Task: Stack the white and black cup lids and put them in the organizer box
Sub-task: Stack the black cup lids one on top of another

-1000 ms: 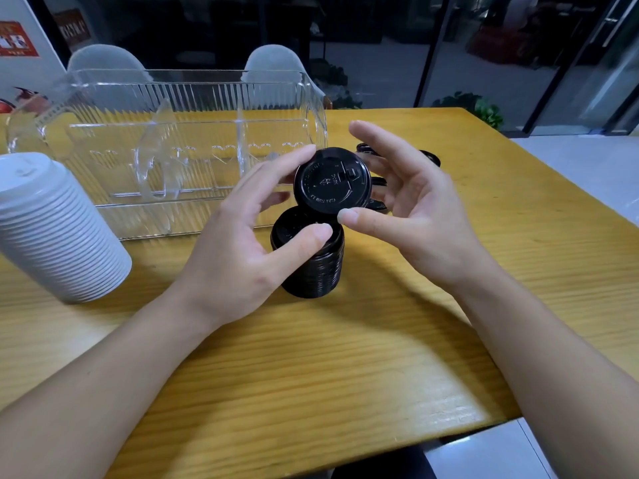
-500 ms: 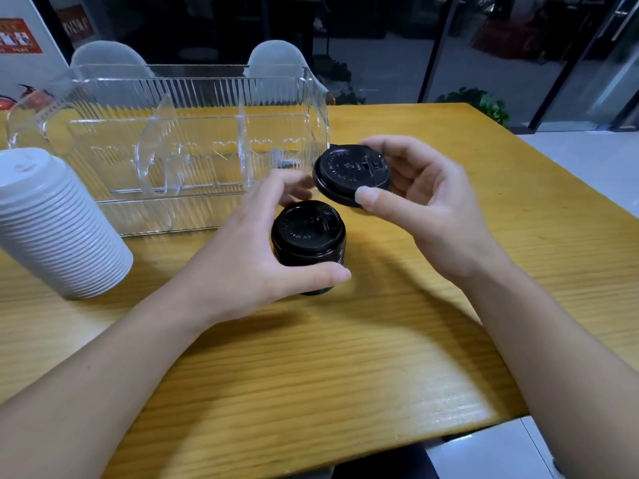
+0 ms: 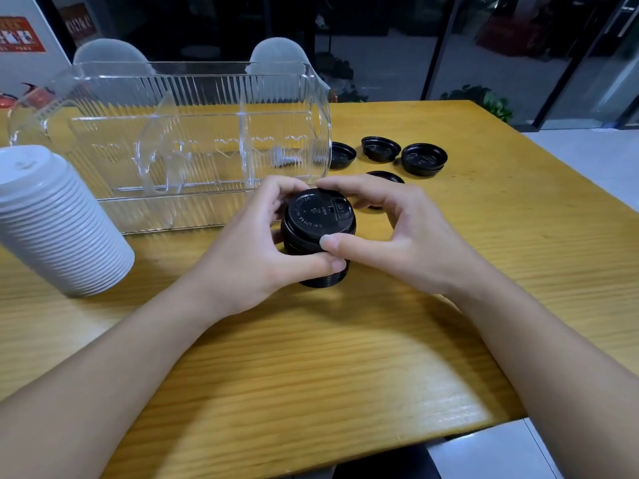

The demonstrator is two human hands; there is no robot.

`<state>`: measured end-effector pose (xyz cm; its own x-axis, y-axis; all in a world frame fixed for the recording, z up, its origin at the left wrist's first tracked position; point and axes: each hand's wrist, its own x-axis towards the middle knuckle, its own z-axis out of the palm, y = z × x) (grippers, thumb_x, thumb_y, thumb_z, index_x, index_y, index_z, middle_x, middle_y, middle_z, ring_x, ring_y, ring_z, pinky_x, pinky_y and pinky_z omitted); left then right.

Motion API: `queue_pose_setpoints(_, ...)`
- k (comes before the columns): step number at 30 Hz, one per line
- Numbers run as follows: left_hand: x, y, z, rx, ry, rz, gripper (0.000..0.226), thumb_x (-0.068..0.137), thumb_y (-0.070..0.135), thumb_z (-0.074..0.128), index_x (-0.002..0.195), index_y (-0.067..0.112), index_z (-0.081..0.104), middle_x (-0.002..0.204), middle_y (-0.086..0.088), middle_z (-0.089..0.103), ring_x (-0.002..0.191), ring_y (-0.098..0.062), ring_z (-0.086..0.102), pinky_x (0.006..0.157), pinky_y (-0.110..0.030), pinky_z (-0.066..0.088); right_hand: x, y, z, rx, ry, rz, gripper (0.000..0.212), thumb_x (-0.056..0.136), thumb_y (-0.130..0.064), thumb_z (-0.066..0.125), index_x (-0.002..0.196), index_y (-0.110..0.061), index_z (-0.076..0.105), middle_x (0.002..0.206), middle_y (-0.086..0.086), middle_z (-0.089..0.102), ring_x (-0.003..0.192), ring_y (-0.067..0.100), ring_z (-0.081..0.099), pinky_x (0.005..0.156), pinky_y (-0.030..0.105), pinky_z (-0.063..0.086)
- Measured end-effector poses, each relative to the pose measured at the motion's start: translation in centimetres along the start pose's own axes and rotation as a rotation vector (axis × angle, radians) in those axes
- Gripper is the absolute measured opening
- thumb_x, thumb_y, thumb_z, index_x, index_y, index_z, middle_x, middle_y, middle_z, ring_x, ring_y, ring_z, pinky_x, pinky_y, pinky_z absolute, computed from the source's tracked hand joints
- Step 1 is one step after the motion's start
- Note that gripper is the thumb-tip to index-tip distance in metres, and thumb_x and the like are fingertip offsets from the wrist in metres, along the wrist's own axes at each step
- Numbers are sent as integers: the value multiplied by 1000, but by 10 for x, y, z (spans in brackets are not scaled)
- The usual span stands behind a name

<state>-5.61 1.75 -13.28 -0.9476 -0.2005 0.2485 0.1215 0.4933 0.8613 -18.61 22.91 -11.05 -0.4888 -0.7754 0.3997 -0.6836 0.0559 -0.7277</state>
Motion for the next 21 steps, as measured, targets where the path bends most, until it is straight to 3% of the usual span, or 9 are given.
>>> queue_pose_setpoints(6,0,0,-2,-34,-46,12,121,69,46,106,168,45,37,148,8,75,144,-17,68,128,-53,48,1,0,1,-8,-29,-11,56,97,-24,88,149,-20,69,143,-10,72,138,7,64,110,16,42)
queue_pose_setpoints(12,0,0,-2,-32,-69,17,131,68,44,108,171,57,29,150,8,74,139,-19,73,126,-56,49,0,-2,0,-9,-5,-14,56,100,-24,84,153,-21,67,147,-16,71,142,2,62,116,24,45)
queue_pose_setpoints(17,1,1,-2,-30,-61,13,134,66,41,108,172,55,28,144,11,78,134,-18,76,125,-55,50,1,0,1,31,45,11,59,91,-25,94,146,-18,73,138,-15,77,133,-3,67,112,16,47)
queue_pose_setpoints(21,1,2,-1,-28,-50,14,136,63,43,108,173,53,28,141,9,79,132,-19,77,124,-55,51,1,-3,5,-6,95,28,62,83,-35,100,139,-22,77,132,-16,79,129,-3,70,117,30,53)
